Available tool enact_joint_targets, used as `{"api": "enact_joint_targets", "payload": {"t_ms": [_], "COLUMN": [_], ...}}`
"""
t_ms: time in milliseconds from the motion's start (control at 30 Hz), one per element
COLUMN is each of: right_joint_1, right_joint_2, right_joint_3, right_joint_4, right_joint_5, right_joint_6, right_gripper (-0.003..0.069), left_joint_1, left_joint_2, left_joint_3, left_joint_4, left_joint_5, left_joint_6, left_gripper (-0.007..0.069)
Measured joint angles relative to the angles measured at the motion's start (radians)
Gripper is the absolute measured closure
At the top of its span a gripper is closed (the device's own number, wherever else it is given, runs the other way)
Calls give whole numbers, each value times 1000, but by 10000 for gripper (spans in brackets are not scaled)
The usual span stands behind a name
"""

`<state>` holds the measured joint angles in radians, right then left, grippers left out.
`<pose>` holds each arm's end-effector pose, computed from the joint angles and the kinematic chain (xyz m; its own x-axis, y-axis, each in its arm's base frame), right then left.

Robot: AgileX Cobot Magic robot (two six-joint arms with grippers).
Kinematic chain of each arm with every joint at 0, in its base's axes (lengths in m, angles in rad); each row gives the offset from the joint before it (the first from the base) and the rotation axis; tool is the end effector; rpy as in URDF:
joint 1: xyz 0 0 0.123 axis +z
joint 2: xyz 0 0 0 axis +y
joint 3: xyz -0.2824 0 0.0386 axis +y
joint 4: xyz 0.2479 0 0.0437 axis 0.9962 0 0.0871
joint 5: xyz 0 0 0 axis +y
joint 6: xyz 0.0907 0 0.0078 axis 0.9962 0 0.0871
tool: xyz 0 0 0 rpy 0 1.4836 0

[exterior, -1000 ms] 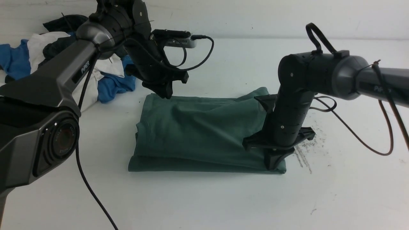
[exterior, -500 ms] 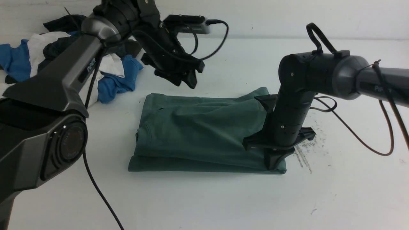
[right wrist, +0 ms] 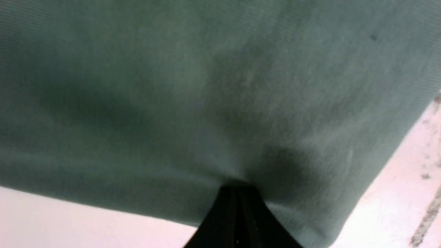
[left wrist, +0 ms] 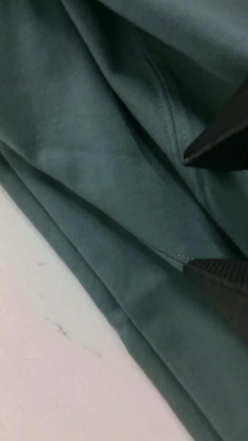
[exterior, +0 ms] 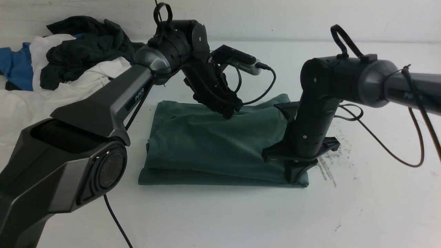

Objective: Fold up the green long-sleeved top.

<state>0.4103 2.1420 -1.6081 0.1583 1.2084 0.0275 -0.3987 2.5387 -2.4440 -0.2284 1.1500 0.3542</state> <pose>0.3738 0.1772 0.1614 -0.9430 -0.3197 0.0921 -0.3056 0.9418 0.1397 0.4921 -0.2277 0.1901 -0.6946 0.5651 -0.4453 0.6584 0.7488 -0.0767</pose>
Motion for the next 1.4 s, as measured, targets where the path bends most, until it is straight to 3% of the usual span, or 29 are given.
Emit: {"api": "enact_joint_targets", "payload": {"t_ms": [233, 333, 367, 400, 467, 567, 967, 1400], "right_joint_1": [0, 0, 0, 0, 0, -1, -1, 0], "right_joint_2": [0, 0, 0, 0, 0, 0, 0, 2], "right_joint_3": [0, 0, 0, 0, 0, 0, 0, 0], "right_joint_4": [6, 6, 6, 6, 7, 7, 15, 41], "right_joint_5": [0, 0, 0, 0, 0, 1, -1, -25], "right_joint_6": [-11, -14, -15, -15, -15, -15, -15, -16], "right_gripper": [673, 673, 673, 673, 673, 673, 673, 673], "left_joint_1": [-12, -12, -12, -12, -12, -12, -2, 2], "left_joint_2": [34, 35, 35, 35, 35, 35, 35, 58], "left_joint_3": [0, 0, 0, 0, 0, -2, -152, -153], "left_joint_4": [1, 1, 1, 1, 2, 2, 53, 171], "left_joint_5": [24, 30, 32, 32, 33, 33, 67, 66], "left_joint_6": [23, 28, 29, 29, 30, 32, -117, -202], "left_gripper": [294, 338, 411, 411, 559, 613, 627, 628]}}
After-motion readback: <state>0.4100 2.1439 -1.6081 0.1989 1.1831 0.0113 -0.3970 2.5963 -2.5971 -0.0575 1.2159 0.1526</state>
